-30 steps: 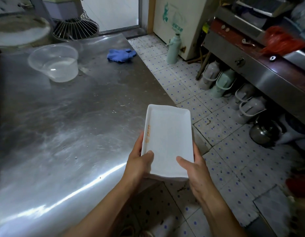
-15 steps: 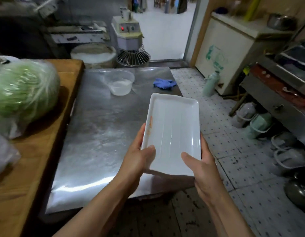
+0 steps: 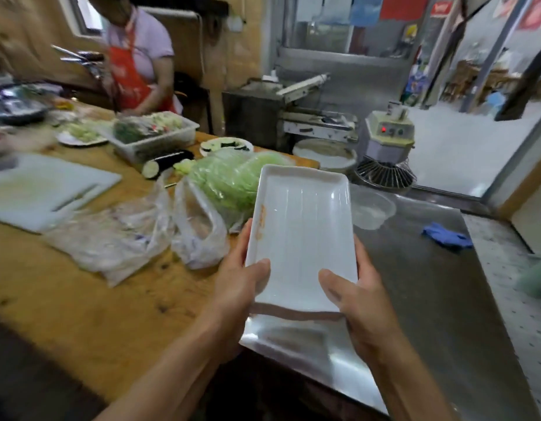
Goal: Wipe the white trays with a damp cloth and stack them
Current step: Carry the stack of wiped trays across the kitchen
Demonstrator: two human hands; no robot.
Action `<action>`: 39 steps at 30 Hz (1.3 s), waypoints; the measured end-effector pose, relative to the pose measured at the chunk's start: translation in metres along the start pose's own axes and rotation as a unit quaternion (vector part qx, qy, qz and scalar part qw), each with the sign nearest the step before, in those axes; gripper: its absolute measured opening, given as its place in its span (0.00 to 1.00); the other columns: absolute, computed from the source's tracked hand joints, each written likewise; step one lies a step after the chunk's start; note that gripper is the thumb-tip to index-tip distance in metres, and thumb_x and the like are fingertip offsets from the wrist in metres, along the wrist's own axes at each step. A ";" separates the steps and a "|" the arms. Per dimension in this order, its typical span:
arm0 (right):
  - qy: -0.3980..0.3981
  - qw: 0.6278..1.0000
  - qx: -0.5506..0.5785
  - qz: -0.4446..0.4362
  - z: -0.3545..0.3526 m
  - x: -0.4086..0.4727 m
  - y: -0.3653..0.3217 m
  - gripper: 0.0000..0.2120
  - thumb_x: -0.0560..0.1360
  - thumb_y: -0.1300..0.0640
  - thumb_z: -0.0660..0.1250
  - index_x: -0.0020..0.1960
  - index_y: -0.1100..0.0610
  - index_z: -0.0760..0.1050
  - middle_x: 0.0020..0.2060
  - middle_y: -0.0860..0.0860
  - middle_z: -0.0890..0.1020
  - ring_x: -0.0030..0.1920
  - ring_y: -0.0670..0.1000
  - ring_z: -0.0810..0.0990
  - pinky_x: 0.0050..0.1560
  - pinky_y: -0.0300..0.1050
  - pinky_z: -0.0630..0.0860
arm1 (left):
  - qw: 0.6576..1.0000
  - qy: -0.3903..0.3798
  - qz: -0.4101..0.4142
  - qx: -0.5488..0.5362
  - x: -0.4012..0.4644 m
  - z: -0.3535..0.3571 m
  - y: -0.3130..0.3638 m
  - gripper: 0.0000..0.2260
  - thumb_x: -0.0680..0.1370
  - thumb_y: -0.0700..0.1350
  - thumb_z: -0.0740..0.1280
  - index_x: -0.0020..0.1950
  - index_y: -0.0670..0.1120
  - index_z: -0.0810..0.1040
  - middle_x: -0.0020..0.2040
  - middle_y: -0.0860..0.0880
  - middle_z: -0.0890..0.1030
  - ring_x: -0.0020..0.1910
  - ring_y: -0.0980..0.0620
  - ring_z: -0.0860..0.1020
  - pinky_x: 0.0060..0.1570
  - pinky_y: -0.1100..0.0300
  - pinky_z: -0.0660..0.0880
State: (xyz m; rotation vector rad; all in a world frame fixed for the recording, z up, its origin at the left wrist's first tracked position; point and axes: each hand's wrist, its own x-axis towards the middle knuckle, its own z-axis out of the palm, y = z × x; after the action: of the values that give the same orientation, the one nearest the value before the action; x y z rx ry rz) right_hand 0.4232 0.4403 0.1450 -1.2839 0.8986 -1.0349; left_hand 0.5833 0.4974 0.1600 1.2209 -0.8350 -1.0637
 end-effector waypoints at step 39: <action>-0.496 0.867 -0.001 0.050 0.807 0.046 0.043 0.30 0.71 0.66 0.68 0.64 0.40 0.66 0.52 0.45 0.78 0.49 0.48 0.80 0.37 0.40 0.79 | 0.833 0.540 0.119 -0.022 -0.095 -0.694 0.140 0.22 0.79 0.36 0.60 0.65 0.61 0.71 0.50 0.59 0.83 0.49 0.56 0.82 0.47 0.58 0.80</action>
State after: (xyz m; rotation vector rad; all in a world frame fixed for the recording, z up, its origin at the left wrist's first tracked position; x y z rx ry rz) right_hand 1.2056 0.6455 0.1786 -1.4998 0.1533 -0.1796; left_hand 1.2260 0.8079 0.1792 1.3725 -0.0503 -0.0711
